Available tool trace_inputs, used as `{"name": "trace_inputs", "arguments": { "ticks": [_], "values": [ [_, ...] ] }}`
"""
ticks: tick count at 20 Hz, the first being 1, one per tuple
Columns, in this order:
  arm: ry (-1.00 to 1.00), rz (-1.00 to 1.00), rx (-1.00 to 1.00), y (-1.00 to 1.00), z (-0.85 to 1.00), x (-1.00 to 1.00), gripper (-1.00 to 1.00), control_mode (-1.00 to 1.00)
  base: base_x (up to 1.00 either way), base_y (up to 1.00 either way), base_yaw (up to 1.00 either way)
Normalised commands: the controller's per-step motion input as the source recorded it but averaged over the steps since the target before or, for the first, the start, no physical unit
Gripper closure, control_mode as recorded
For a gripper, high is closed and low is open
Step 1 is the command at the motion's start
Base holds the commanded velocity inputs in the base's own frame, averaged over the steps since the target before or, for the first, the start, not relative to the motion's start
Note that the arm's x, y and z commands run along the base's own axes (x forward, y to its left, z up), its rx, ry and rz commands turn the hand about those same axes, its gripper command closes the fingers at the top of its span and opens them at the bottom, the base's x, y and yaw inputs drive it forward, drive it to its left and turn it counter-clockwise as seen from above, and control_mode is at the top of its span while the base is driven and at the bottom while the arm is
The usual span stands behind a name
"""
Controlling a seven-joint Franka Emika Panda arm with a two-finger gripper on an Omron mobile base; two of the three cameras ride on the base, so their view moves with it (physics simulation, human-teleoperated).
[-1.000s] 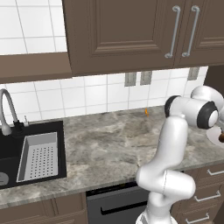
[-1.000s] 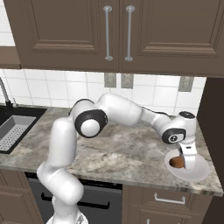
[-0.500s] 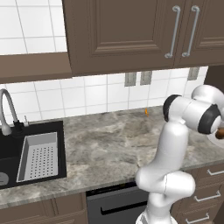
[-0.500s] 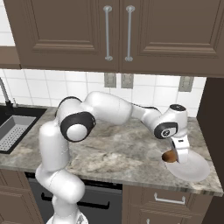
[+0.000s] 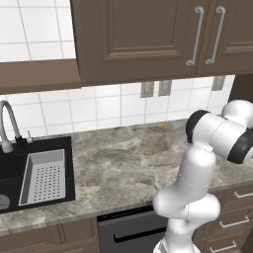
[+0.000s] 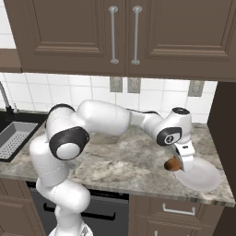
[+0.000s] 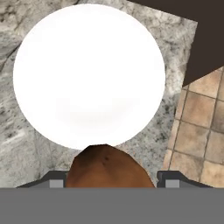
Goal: Pick the potato from the counter and place it in the microwave. Then turn on the microwave.
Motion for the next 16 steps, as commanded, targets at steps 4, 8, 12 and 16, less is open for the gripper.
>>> {"name": "trace_inputs", "arguments": {
  "ticks": [4,8,12,16],
  "values": [
    [0.0,0.1,0.0,0.3,0.12,-0.27,1.0,-1.0,0.0,0.0,0.0],
    [0.0,0.09,0.0,0.27,0.18,-0.21,1.0,-1.0,0.0,0.0,0.0],
    [0.0,0.09,0.0,0.28,0.34,-0.13,1.0,-1.0,0.0,0.0,0.0],
    [0.0,0.09,0.0,0.29,0.46,-0.11,1.0,-1.0,0.0,0.0,0.0]
  ]
}}
